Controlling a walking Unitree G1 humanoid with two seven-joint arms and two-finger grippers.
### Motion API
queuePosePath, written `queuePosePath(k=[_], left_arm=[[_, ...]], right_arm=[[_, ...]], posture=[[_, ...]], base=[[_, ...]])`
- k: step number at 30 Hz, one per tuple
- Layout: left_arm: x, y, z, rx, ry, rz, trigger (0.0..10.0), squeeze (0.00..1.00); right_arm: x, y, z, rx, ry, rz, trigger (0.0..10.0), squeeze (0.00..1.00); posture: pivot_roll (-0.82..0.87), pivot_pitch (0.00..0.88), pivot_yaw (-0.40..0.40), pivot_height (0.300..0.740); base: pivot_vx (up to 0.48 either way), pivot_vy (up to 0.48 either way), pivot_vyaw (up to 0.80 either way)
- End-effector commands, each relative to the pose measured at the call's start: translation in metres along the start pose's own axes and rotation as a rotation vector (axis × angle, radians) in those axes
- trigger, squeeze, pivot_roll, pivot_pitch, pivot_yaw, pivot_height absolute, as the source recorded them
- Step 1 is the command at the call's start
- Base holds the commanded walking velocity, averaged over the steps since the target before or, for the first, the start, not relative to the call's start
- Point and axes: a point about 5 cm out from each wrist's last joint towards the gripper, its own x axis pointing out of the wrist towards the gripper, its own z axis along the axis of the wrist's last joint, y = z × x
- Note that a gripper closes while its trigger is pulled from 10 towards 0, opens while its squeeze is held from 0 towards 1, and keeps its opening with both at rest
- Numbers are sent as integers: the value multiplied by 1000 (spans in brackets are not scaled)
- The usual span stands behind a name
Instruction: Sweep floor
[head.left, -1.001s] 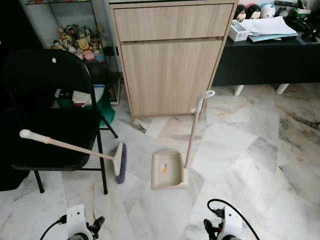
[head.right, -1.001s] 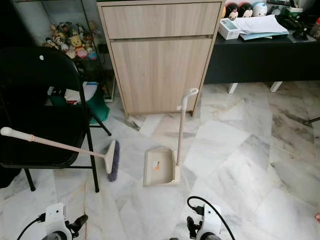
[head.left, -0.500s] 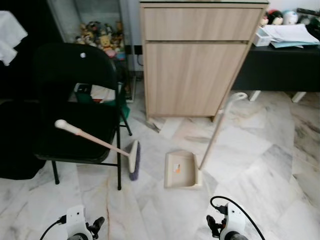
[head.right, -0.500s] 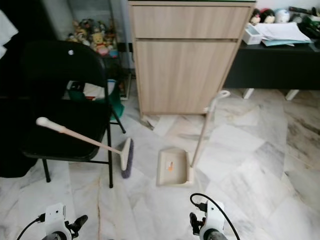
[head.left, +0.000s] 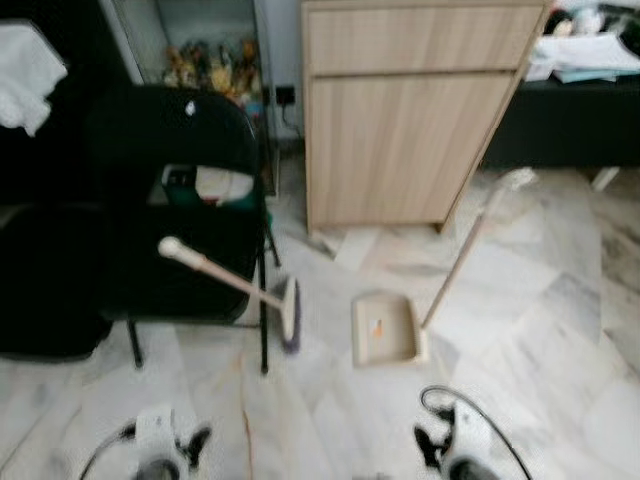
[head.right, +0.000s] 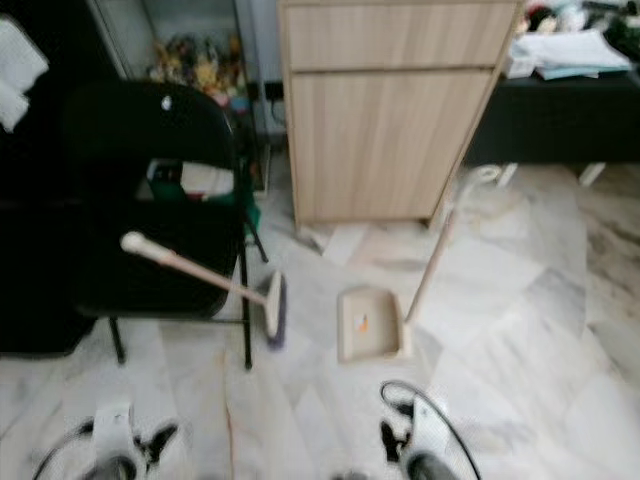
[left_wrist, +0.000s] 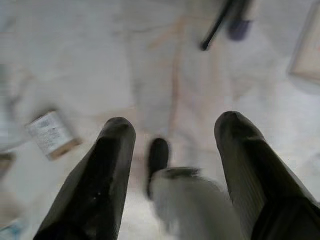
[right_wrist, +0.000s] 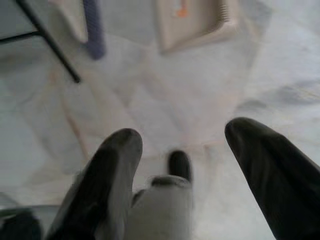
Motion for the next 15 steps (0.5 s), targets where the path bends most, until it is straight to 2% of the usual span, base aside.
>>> queuePosePath(k=[1, 7, 15], left_arm=[[-1, -4, -10, -1, 33, -5, 10000, 0], [-1, -5, -9, -12, 28, -8, 10000, 0], [-1, -6, -10, -3, 30, -27, 10000, 0]], right_arm=[[-3, -10, -4, 3, 18, -21, 10000, 0], [-5, -17, -8, 8, 28, -32, 10000, 0], [-4, -6, -11, 9, 33, -24, 10000, 0]], posture=[[-120, 155, -1, 740], [-120, 158, -3, 740], [-124, 155, -4, 740]], base=[[0, 0, 0], [0, 0, 0], [0, 0, 0]])
